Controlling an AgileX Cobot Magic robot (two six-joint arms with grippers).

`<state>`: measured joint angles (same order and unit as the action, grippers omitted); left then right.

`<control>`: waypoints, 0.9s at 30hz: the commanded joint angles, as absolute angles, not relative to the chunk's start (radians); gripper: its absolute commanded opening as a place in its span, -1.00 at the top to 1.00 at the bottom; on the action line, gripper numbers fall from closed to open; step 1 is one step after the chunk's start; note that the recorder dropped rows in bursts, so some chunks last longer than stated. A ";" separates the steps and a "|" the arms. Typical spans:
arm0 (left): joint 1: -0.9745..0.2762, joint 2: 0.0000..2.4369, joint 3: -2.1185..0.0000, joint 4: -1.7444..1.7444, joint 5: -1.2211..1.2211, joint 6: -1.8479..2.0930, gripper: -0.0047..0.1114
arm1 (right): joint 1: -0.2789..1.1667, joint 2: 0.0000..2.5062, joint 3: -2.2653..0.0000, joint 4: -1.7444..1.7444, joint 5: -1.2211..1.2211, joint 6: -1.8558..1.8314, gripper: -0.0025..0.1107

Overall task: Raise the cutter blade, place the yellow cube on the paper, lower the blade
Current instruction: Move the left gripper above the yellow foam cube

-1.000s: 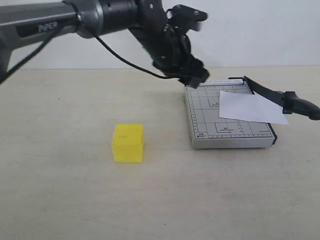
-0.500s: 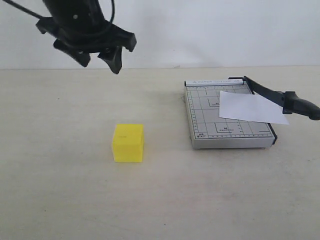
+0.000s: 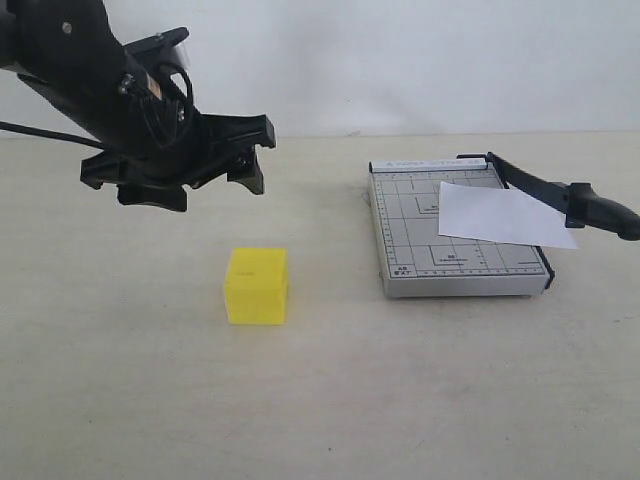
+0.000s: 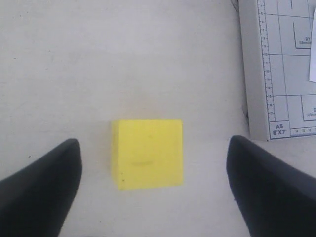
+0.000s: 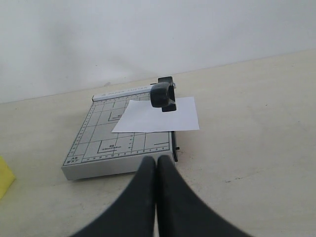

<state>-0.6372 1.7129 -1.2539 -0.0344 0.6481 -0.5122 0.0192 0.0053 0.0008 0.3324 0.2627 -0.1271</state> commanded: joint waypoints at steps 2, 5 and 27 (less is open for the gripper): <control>-0.639 1.702 -1.250 -0.041 0.632 -0.524 -0.47 | 0.019 0.000 0.000 0.333 0.259 -0.129 0.96; -0.639 1.707 -1.250 -0.026 0.624 -0.524 -0.68 | 0.019 0.000 0.000 0.333 0.259 -0.129 0.96; -0.641 1.911 -1.400 -0.044 0.774 -0.445 -0.76 | 0.019 0.000 0.000 0.333 0.259 -0.129 0.96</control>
